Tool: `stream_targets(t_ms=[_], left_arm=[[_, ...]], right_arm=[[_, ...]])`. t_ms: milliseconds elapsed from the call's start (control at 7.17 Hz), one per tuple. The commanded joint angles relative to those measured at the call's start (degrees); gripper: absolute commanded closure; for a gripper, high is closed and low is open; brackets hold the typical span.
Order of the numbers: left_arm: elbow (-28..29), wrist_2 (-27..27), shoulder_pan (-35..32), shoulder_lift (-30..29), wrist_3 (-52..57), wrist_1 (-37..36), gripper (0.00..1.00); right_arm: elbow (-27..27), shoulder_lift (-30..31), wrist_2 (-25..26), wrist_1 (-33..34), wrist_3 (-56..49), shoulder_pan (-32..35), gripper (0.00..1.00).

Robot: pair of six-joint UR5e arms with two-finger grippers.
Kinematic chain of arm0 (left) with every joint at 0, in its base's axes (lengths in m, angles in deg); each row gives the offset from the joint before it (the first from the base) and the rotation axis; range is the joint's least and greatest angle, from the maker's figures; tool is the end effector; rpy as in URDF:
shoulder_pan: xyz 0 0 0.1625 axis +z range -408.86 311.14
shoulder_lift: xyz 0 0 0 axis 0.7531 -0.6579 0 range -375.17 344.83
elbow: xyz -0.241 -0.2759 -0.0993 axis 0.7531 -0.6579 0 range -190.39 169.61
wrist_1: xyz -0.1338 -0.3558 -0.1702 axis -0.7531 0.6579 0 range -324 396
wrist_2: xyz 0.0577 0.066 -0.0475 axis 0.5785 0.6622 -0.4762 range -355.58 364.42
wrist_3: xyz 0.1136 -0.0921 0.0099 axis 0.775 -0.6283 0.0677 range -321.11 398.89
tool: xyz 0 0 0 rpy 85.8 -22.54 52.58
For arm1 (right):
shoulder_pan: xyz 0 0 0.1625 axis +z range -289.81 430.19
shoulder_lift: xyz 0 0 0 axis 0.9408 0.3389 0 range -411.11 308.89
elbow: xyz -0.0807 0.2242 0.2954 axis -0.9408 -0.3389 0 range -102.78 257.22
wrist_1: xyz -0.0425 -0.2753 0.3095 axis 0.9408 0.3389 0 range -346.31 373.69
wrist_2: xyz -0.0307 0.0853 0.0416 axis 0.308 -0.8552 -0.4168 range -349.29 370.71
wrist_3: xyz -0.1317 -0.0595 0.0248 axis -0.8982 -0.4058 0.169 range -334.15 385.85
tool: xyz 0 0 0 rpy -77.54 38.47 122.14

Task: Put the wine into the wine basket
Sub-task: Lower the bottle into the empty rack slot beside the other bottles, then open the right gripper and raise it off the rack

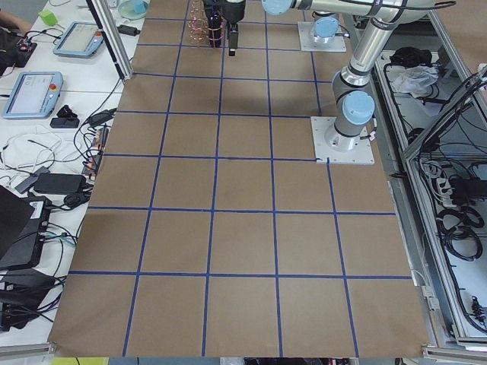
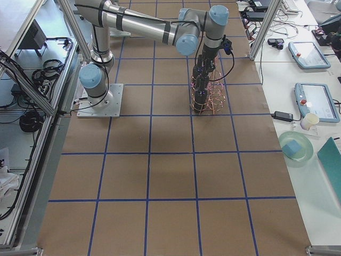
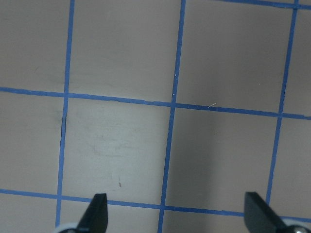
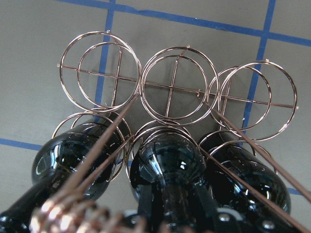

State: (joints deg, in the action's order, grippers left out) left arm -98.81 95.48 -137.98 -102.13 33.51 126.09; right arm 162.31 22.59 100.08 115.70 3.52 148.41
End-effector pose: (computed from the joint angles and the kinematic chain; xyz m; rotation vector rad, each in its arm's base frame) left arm -0.1232 -0.4861 0.4350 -0.1718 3.1189 -0.1248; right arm 0.0106 -0.6096 0.3033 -0.2880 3.1209 -0.0211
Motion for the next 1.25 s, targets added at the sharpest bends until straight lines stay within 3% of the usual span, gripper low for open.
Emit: stream_targets(t_ms=[0,279,558,836,1115], left_arm=[[0.00,0.17,0.00,0.12,0.02,0.00,0.00],[0.09,0.17,0.00,0.12,0.02,0.00,0.00],[0.09,-0.09,-0.08,0.12,-0.07,0.00,0.00],[0.09,0.08,-0.09,0.38,0.02,0.00,0.00],[0.79,0.17,-0.09,1.17,0.02,1.22,0.00]], right_arm=[[-0.63,0.48,-0.16,1.52,-0.09,0.00,0.00],[-0.81,7.91,-0.16,-1.43,0.00,0.18,0.00],[-0.81,15.13,-0.08,-11.09,2.79,0.87,0.00],[-0.37,17.36,2.02,-13.32,11.47,7.26,0.00],[0.07,17.71,1.86,-15.33,14.66,9.58,0.00]])
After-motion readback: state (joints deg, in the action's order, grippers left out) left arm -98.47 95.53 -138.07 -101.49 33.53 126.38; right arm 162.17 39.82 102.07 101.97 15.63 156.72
